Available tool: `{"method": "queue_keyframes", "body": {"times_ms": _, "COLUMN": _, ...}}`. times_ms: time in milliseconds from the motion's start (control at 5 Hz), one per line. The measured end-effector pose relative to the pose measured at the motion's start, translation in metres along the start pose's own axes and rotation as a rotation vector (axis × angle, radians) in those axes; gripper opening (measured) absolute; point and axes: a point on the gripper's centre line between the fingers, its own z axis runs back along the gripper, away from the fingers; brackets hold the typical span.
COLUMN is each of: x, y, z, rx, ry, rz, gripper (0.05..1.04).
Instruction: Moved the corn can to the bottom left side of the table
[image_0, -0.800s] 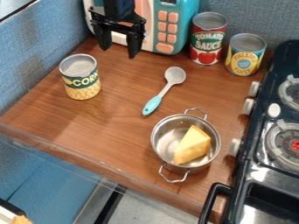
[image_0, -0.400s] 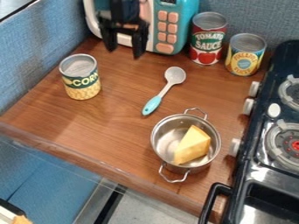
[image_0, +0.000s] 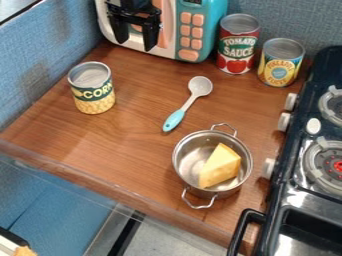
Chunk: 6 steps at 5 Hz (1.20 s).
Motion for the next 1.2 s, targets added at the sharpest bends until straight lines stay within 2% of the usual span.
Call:
{"method": "queue_keyframes", "body": {"times_ms": 200, "x": 0.001, "y": 0.014, "z": -0.003, "rx": 0.031, "ry": 0.005, "rz": 0.003, "gripper": 1.001}}
{"method": "queue_keyframes", "body": {"times_ms": 400, "x": -0.015, "y": 0.033, "z": -0.014, "rx": 0.053, "ry": 0.037, "rz": 0.027, "gripper": 1.000}}
{"method": "queue_keyframes", "body": {"times_ms": 600, "x": -0.037, "y": 0.036, "z": -0.037, "rx": 0.061, "ry": 0.108, "rz": 0.022, "gripper": 1.001}}
{"method": "queue_keyframes", "body": {"times_ms": 800, "x": -0.058, "y": 0.035, "z": -0.036, "rx": 0.058, "ry": 0.118, "rz": 0.040, "gripper": 1.001}}
{"method": "queue_keyframes", "body": {"times_ms": 1200, "x": -0.089, "y": 0.022, "z": -0.014, "rx": 0.055, "ry": 0.083, "rz": 0.034, "gripper": 1.000}}
